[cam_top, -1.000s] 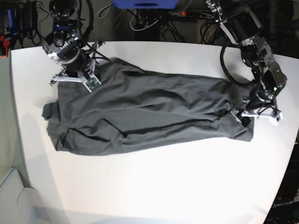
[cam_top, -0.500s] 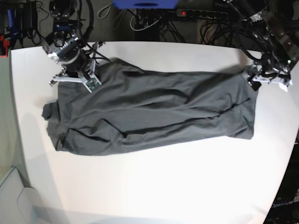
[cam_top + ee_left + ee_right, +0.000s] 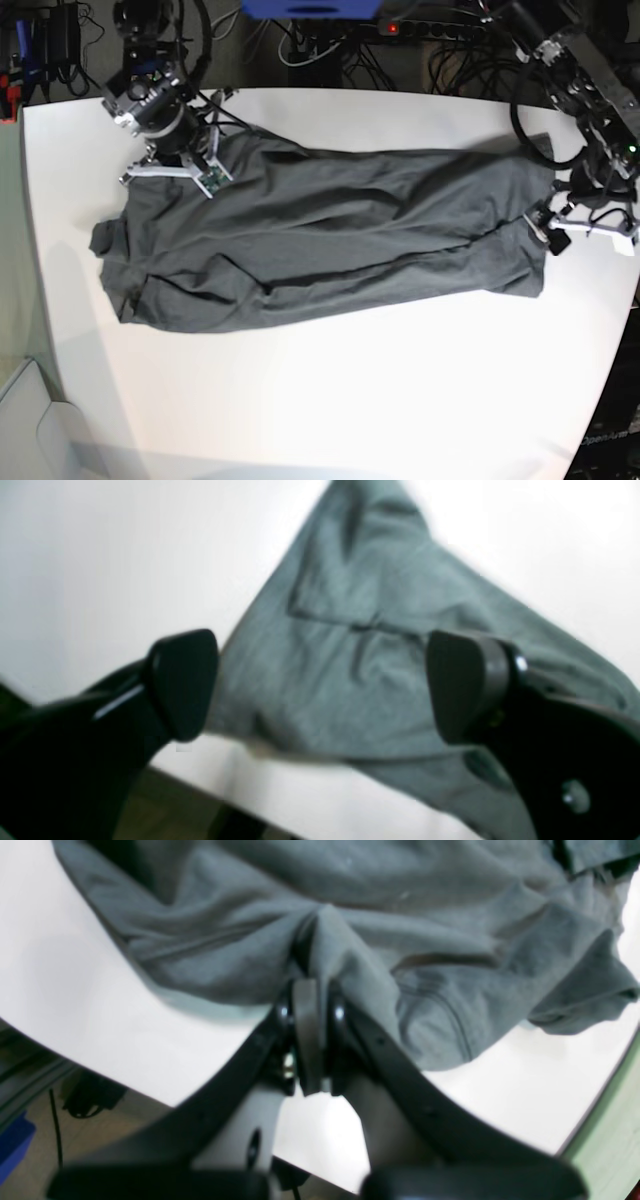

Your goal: Layout the t-shirt on the table in an organized manner, then fold the t-shirt properly

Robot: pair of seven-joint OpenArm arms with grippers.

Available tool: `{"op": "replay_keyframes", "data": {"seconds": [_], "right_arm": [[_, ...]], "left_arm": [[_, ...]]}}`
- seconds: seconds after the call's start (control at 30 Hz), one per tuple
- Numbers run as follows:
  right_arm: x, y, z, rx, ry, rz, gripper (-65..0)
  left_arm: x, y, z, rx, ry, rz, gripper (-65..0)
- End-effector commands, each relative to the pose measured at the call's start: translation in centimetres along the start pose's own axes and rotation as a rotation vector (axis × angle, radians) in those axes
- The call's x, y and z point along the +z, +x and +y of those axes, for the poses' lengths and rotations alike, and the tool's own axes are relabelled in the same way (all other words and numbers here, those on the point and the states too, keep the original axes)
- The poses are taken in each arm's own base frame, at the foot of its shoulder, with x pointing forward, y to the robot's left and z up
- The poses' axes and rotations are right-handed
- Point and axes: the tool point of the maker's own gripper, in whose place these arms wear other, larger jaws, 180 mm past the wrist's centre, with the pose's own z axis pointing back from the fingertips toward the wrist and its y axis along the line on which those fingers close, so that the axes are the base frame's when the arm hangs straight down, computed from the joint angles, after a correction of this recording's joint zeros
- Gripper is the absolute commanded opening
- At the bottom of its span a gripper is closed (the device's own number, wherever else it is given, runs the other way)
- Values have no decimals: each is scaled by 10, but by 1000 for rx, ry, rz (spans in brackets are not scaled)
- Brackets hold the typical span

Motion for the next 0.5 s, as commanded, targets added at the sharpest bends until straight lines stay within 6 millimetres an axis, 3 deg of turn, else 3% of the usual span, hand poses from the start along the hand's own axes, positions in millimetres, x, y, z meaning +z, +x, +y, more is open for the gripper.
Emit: {"op": "replay_keyframes", "data": {"seconds": [0.0,0.13,0.3,0.47], "right_arm": [[3,8,-4,-3,-15,-31,-650],[3,8,-4,-3,-15,-31,-650],[3,6,-7,-3,-22,-27,-650],[3,6,-8,0,-23,-25,-650]], "left_arm": [[0,16,-9,-19,-19,-65,0],[-27,14,-22,-17,-48,-77,0],[-60,0,-11,40,-28,-83,0],[-76,-12,-4,59,-11,-81,0]]}}
